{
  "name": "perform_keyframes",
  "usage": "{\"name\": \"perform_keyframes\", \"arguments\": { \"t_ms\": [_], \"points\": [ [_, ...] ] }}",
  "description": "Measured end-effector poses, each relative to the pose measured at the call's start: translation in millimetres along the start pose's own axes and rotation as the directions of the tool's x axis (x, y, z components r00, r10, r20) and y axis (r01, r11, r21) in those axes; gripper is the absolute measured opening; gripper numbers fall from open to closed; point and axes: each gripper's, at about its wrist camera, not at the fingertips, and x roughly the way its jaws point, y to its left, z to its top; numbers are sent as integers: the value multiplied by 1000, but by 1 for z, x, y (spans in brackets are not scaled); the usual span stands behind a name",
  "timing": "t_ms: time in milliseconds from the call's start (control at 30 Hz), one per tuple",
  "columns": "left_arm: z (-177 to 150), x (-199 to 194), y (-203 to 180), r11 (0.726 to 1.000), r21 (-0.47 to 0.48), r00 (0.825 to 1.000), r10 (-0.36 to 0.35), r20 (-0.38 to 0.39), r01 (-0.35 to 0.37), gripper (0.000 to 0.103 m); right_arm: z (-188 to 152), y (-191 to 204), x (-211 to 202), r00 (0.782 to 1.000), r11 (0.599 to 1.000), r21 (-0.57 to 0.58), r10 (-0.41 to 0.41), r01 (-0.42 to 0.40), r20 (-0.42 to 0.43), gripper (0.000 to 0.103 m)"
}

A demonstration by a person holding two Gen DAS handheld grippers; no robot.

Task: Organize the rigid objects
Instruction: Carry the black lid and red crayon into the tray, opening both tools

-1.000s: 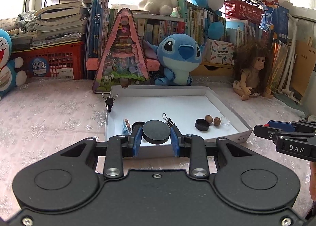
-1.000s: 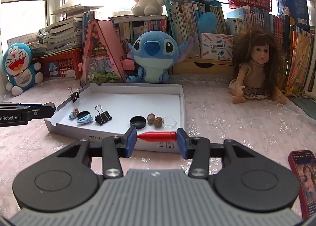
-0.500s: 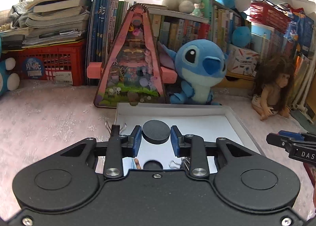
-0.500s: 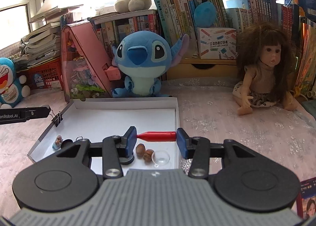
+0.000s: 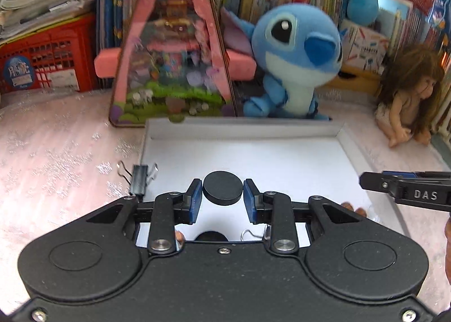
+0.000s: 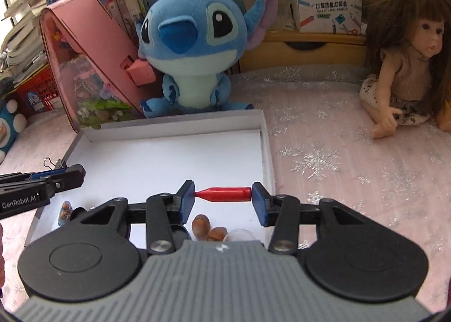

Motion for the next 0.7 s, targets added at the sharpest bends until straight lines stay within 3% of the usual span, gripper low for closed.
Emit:
{"name": "perform_keyframes", "arguments": {
  "t_ms": [367, 700],
  "points": [
    [-14, 19, -1, 998, -12, 998, 55, -22, -55, 30, -17, 17, 19, 997, 995, -68, -72, 72, 8, 50],
    [-22, 28, -1, 996, 0, 995, 90, -36, -90, 30, -22, 17, 29, 997, 995, -69, -72, 71, -7, 50]
  ]
}}
